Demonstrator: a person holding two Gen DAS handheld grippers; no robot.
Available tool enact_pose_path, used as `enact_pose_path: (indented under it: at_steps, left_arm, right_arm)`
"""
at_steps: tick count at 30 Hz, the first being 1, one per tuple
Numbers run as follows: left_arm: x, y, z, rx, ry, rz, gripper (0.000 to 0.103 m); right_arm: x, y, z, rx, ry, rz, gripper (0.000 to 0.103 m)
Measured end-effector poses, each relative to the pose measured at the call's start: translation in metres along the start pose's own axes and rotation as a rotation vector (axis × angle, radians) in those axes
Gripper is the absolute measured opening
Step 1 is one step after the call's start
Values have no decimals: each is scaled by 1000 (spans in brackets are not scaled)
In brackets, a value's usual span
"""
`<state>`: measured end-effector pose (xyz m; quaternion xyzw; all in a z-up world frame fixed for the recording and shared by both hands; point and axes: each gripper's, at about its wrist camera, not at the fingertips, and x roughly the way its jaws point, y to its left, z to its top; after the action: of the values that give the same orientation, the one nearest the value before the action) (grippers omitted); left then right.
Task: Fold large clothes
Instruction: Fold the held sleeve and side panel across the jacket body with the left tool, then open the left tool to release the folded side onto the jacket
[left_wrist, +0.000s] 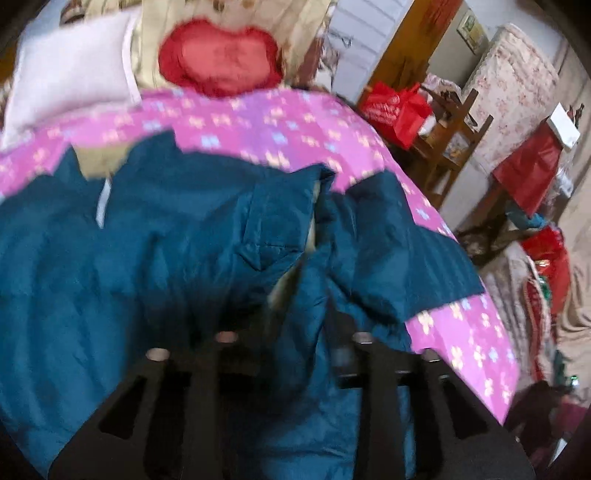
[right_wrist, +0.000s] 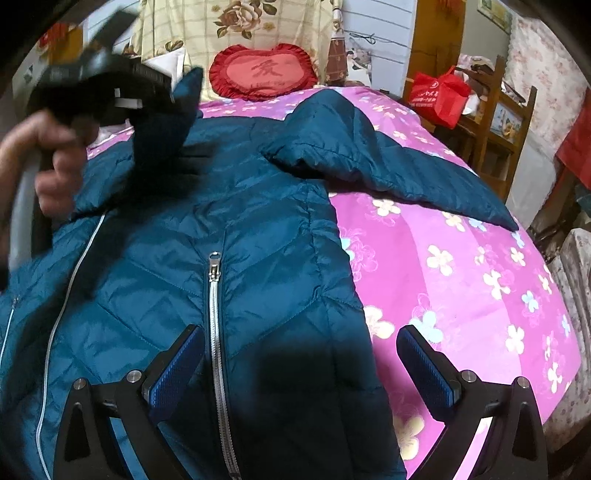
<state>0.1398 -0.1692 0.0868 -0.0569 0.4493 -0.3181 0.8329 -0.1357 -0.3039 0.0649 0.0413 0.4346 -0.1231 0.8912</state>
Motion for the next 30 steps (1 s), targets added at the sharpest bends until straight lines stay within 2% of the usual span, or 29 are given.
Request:
enact_pose_path:
  at_steps: [1,7,9,13,16,19,21,22,25,28,30]
  left_arm:
    - [-1,0,-3,-3,9,-22,50]
    - [-37,1,-20,19,-4,-67,58]
    - [-55,10,-25,6,-9,-93,67]
    - [-98,40,-38,-25,-70,-64,68]
    - [-129,78,-53,-96,-143,40,68]
    - [-153,120,-71,-175,-199,235,68]
    - [-167,151,-86,-246,-246,392,68]
    - [-171,165,-94,-289,-261,445,68]
    - [-174,194,-111,-375,-288,536,68]
    - [-168,205,-115,-370,-257,599,68]
    - [-165,207,-111,-345,-249,598,68]
  right_arm:
    - [1,0,1,3,1,-1,103]
    - [5,4,3,9,5,-15,103]
    - [6,4,4,20,3,-13,103]
    - [9,8,5,44,1,-15,103]
    - [10,13,7,52,-15,-21,103]
    - [7,15,13,69,-58,-21,103]
    - [3,21,29,69,-122,12,103]
    - [3,26,36,62,-133,24,103]
    - [6,57,72,-10,-177,102,103]
    - [24,107,110,-99,-204,174,103]
    - [40,130,128,-95,-203,232,103]
